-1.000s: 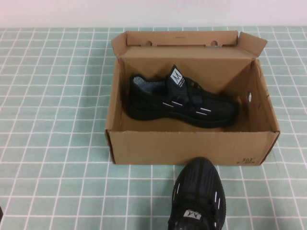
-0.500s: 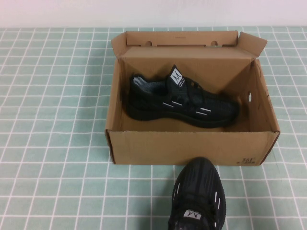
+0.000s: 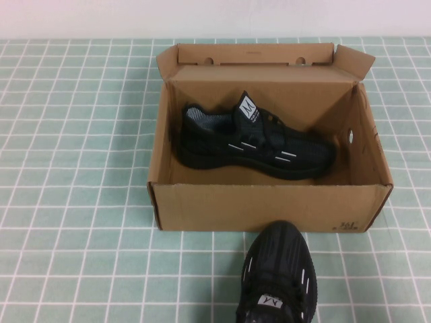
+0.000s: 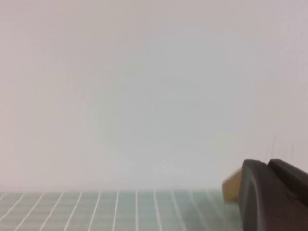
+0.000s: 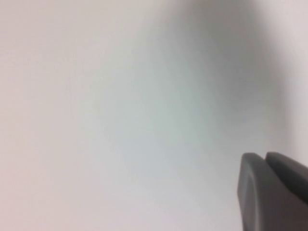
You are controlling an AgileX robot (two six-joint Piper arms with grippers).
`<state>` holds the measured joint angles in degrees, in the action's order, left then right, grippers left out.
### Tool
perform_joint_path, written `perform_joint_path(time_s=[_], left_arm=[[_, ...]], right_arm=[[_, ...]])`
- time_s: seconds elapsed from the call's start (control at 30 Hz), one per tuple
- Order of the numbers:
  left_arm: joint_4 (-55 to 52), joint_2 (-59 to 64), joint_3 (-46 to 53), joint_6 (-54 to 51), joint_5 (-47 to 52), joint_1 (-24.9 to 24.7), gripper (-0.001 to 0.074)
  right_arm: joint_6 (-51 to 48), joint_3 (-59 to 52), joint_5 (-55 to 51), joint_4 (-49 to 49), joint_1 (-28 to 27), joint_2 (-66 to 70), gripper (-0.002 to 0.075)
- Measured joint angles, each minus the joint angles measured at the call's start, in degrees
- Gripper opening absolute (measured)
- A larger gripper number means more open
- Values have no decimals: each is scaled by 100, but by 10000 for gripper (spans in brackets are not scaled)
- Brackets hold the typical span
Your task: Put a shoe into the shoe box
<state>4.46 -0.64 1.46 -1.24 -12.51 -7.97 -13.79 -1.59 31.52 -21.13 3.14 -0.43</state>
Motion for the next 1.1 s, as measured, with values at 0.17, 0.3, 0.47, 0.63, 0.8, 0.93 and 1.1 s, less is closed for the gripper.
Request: perform_joint_path(time_s=[0.17, 0.3, 0.47, 0.63, 0.8, 0.93, 1.1], left_arm=[[0, 0, 0, 784, -716, 0, -5], [0, 0, 0, 1583, -1816, 0, -4], [0, -2, -258, 1807, -3059, 0, -5], [0, -22, -1174, 1844, -2541, 0, -5], [-18, 99, -2114, 1975, -2080, 0, -5], [-323, 494, -2800, 2059, -1543, 0, -5], [-890, 1120, -3437, 2169, 629, 0, -5]], right_arm=[[870, 0, 848, -105, 0, -11, -8], [1207, 191, 983, 243, 0, -33, -8], [1511, 1078, 805, 953, 0, -38, -8], [1745, 2282, -234, 1098, 0, -38, -8], [1771, 3542, -1751, 1119, 0, 323, -8], [1706, 4481, -3332, 1142, 0, 1045, -8], [1642, 4866, -5127, 1160, 0, 2064, -8]])
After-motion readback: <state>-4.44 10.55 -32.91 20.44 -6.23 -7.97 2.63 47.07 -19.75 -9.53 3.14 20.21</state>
